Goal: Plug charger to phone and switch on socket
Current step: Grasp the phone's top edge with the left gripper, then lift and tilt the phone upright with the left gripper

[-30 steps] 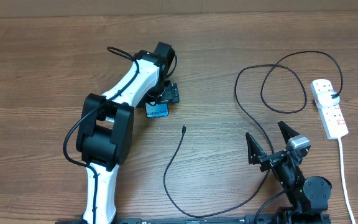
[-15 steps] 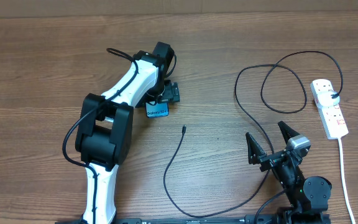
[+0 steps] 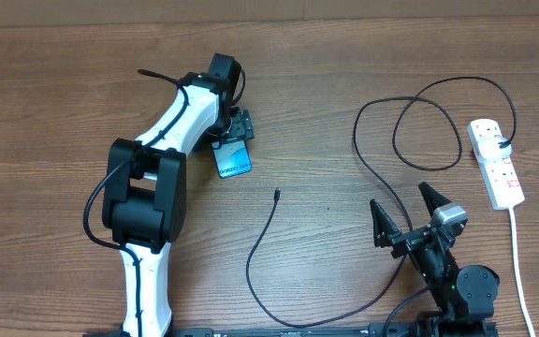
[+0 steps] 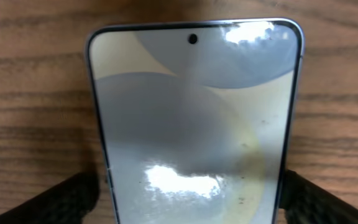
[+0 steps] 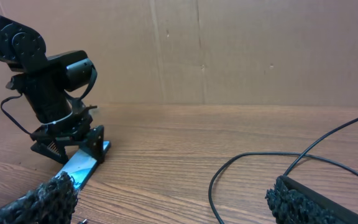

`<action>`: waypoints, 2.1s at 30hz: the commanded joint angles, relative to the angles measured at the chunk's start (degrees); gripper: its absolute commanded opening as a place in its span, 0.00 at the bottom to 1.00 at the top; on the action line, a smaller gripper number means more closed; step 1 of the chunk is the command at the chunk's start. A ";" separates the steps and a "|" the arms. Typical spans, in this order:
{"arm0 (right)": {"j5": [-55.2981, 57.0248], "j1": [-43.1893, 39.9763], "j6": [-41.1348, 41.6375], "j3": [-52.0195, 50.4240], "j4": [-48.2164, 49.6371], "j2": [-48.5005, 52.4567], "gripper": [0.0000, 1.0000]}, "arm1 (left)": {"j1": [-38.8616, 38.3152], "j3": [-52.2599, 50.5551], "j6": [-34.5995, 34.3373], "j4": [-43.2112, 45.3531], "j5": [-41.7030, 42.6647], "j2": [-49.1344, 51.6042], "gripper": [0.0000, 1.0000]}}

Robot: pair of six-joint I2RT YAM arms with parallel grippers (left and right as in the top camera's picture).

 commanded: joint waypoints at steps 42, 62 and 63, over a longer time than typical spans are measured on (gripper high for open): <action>-0.48 0.39 0.20 -0.57 0.35 -0.46 1.00 | -1.86 -2.12 -3.67 -11.67 0.92 2.03 1.00; -0.48 0.39 0.20 -0.57 0.35 -0.46 1.00 | -2.56 -2.12 -3.80 -11.52 0.26 2.03 1.00; -0.48 0.39 0.20 -0.57 0.35 -0.46 1.00 | -2.56 -2.12 -3.45 -11.23 0.24 2.03 1.00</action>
